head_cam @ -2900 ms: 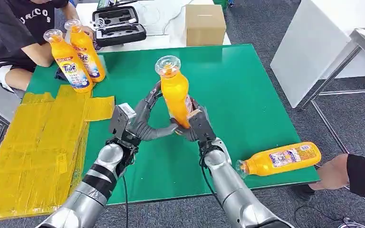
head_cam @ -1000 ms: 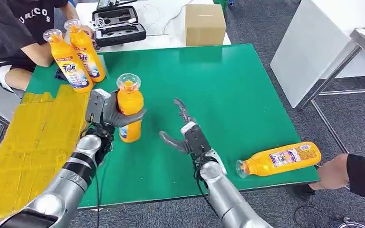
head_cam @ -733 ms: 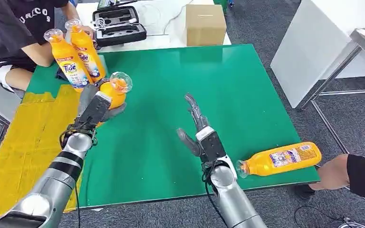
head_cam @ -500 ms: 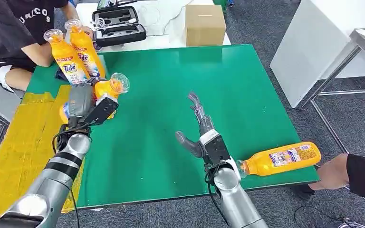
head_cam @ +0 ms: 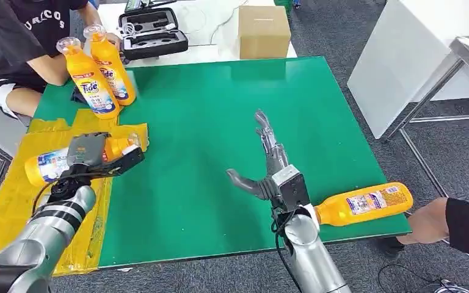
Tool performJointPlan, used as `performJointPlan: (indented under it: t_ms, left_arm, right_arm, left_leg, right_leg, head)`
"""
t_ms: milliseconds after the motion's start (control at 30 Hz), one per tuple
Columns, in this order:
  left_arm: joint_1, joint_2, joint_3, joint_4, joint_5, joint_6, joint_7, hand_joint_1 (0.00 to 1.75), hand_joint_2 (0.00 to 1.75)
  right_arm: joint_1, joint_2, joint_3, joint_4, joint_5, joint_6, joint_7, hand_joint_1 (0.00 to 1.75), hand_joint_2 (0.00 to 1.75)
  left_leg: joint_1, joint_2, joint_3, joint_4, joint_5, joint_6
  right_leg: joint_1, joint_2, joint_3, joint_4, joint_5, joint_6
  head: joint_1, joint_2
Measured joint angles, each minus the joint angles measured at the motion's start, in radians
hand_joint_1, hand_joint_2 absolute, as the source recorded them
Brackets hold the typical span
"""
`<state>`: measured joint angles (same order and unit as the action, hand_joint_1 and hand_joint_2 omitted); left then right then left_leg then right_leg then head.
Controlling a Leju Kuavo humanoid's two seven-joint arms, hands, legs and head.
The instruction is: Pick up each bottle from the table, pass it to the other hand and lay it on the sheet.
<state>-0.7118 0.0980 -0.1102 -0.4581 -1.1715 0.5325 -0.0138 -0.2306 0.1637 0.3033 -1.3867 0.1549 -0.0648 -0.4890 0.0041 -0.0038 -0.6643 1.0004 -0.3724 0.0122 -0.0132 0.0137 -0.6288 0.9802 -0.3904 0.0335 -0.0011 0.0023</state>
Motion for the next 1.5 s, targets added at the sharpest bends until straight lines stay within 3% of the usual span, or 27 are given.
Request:
performJointPlan:
  t_ms: [167,333,367,400,800,1500]
  left_arm:
    - [0.003,-0.006,0.024,0.035,0.022,-0.022,-0.019,1.75,1.75]
    - [0.004,-0.028,0.08,0.051,0.138,-0.132,-0.13,1.75,1.75]
    - [0.003,-0.031,0.091,0.052,0.153,-0.145,-0.143,1.38,1.75]
    - [0.001,-0.034,0.105,0.052,0.173,-0.159,-0.158,0.03,1.75]
    - [-0.008,-0.079,0.214,0.053,0.278,-0.213,-0.223,0.0,1.75]
    - [-0.007,-0.081,0.242,0.068,0.27,-0.21,-0.198,0.0,1.75]
  right_arm:
    - [-0.009,0.0,0.0,0.0,0.0,0.003,0.002,0.0,1.75]
    - [-0.021,0.0,0.003,0.002,0.0,0.011,0.008,0.0,1.75]
    - [-0.024,0.0,0.004,0.002,0.0,0.011,0.008,0.0,1.75]
    - [-0.029,0.0,0.005,0.005,0.0,0.011,0.009,0.0,1.75]
    - [-0.051,0.001,0.023,0.037,0.0,0.013,0.01,0.0,1.75]
    - [-0.062,0.0,0.032,0.063,0.013,0.012,0.011,0.0,1.75]
  left_leg:
    - [0.0,0.0,0.0,0.0,0.0,0.0]
    - [0.0,0.0,0.001,0.0,0.0,0.0]
    - [0.0,-0.001,0.001,0.0,0.0,0.0]
    - [0.0,-0.001,0.001,0.0,0.0,0.0]
    - [0.0,-0.002,0.002,0.0,0.001,0.0]
    - [0.0,-0.001,0.002,0.0,0.0,-0.001]
  right_leg:
    - [0.0,0.0,0.0,0.0,0.0,0.0]
    - [0.0,0.0,0.0,0.0,0.0,0.0]
    - [0.0,0.0,0.001,0.0,0.0,0.0]
    - [0.0,0.0,0.001,0.0,0.0,0.0]
    - [0.0,-0.001,0.002,0.0,0.0,0.0]
    - [0.0,-0.001,0.002,0.0,0.0,0.0]
  head:
    - [0.0,0.0]
    - [0.0,0.0]
    - [-0.001,0.0]
    - [-0.001,0.0]
    - [0.0,0.0]
    - [-0.001,0.0]
